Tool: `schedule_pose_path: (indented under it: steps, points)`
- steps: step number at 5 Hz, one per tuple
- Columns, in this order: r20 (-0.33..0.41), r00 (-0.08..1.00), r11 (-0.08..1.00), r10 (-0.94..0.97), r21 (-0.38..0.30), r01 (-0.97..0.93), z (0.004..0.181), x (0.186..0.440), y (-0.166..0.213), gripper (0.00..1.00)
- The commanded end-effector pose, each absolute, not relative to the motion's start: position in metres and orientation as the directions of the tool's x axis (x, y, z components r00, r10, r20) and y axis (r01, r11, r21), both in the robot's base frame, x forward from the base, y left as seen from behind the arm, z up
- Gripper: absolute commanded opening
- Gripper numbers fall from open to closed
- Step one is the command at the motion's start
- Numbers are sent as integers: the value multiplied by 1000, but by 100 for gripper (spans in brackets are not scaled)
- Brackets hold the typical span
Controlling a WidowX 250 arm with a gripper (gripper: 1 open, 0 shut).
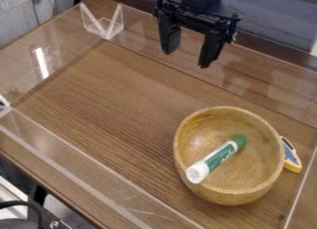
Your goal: Remove the green marker from inside the brown bowl and put it on the table
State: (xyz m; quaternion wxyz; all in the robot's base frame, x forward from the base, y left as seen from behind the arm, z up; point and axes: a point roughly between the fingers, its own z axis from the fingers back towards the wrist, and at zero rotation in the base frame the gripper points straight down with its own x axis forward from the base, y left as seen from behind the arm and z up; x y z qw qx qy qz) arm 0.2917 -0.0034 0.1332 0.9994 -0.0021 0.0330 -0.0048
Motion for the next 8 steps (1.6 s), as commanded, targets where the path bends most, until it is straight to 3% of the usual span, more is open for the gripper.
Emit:
schedule_pose_path:
  steps: [1, 4, 8]
  points:
    - [-39, 999, 1000, -18, -23, 17, 131, 299, -2, 100]
    - [73, 997, 997, -39, -66, 44, 142, 313, 8, 100]
    - [163, 986, 996, -41, -73, 54, 156, 317, 13, 100]
